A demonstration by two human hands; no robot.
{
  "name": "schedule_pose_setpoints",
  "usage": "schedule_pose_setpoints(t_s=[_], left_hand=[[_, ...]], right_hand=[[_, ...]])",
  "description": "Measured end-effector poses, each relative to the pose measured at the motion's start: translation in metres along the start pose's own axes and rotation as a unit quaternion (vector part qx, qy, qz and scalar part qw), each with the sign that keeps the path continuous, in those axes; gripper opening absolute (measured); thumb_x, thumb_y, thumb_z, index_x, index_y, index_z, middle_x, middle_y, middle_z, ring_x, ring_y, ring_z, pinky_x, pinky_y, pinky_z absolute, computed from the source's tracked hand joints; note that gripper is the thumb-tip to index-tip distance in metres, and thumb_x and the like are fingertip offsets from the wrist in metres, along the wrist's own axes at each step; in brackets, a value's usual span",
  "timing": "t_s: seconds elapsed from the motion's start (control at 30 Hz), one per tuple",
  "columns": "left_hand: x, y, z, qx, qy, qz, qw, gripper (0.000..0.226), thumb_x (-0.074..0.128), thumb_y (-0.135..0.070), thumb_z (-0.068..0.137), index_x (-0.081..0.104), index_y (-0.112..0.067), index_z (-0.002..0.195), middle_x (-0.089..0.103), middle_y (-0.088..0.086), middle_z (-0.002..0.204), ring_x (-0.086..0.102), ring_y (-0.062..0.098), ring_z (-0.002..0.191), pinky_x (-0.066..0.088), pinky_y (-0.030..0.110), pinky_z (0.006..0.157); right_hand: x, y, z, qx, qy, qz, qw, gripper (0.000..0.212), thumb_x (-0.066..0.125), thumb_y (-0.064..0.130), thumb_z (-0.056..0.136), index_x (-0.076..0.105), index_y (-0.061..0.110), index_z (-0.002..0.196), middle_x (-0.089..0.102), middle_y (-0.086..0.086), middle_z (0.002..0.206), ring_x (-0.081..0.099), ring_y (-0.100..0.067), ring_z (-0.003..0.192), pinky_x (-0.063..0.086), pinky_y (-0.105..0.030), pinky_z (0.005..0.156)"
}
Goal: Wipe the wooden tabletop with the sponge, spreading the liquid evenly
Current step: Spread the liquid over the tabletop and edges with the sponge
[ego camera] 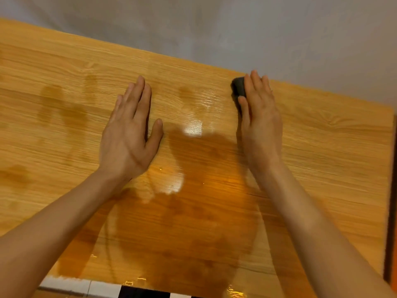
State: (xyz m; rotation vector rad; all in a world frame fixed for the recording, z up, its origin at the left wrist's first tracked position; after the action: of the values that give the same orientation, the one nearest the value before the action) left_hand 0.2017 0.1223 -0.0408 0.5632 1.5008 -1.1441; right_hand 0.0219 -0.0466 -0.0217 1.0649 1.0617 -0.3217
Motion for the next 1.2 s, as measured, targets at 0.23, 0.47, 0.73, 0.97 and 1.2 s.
schedule_pose_setpoints(t_s=[0.23, 0.47, 0.73, 0.97, 1.2], left_hand=[[0.001, -0.002, 0.001, 0.008, -0.007, 0.001, 1.000, 0.066, 0.032, -0.036, 0.107, 0.020, 0.003, 0.159, 0.015, 0.017, 0.169, 0.012, 0.030, 0.157, 0.003, 0.032, 0.128], [0.000, 0.000, 0.002, 0.006, 0.005, 0.014, 1.000, 0.066, 0.029, -0.036, 0.108, 0.015, 0.001, 0.160, 0.009, 0.013, 0.170, 0.006, 0.025, 0.158, -0.002, 0.029, 0.128], [0.001, -0.001, 0.002, 0.011, -0.006, 0.006, 1.000, 0.063, 0.035, -0.031, 0.107, 0.019, 0.000, 0.159, 0.015, 0.015, 0.169, 0.014, 0.028, 0.157, 0.009, 0.038, 0.129], [0.000, -0.001, 0.000, 0.019, -0.036, -0.026, 0.999, 0.060, 0.040, -0.028, 0.107, 0.028, 0.004, 0.156, 0.023, 0.019, 0.165, 0.021, 0.033, 0.155, 0.017, 0.044, 0.128], [-0.011, 0.005, -0.003, 0.041, 0.019, -0.071, 0.996, 0.061, 0.045, -0.024, 0.107, 0.023, 0.002, 0.157, 0.017, 0.018, 0.167, 0.014, 0.033, 0.157, 0.009, 0.044, 0.129]], right_hand=[[-0.007, 0.010, -0.102, -0.032, 0.036, -0.012, 0.999, 0.044, 0.048, 0.010, 0.099, 0.042, 0.002, 0.142, 0.038, -0.009, 0.150, 0.029, -0.029, 0.144, 0.031, -0.051, 0.116], [0.012, 0.024, 0.017, 0.077, -0.046, -0.016, 0.996, 0.043, 0.036, 0.019, 0.105, 0.037, 0.009, 0.146, 0.031, -0.004, 0.156, 0.019, -0.019, 0.148, 0.015, -0.031, 0.122], [0.018, 0.051, -0.072, -0.068, 0.055, 0.001, 0.996, 0.039, 0.052, 0.016, 0.098, 0.053, 0.005, 0.135, 0.047, -0.008, 0.146, 0.034, -0.025, 0.143, 0.029, -0.041, 0.118], [0.041, 0.071, -0.007, 0.050, -0.041, 0.012, 0.998, 0.040, 0.044, 0.018, 0.103, 0.047, 0.006, 0.140, 0.040, -0.007, 0.151, 0.025, -0.023, 0.146, 0.022, -0.039, 0.121], [0.037, 0.078, -0.059, -0.038, 0.038, 0.002, 0.999, 0.039, 0.049, 0.018, 0.100, 0.051, 0.008, 0.137, 0.044, -0.004, 0.149, 0.030, -0.021, 0.145, 0.024, -0.034, 0.120]])
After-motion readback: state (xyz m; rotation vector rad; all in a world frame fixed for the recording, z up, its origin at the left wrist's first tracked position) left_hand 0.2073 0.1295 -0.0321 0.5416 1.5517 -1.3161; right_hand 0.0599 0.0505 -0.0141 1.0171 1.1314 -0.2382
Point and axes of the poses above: each hand's wrist, its own z-axis towards the middle knuckle, its own x-axis out of the palm, y = z × x, the point moved 1 cm from there along z, towards the middle knuckle
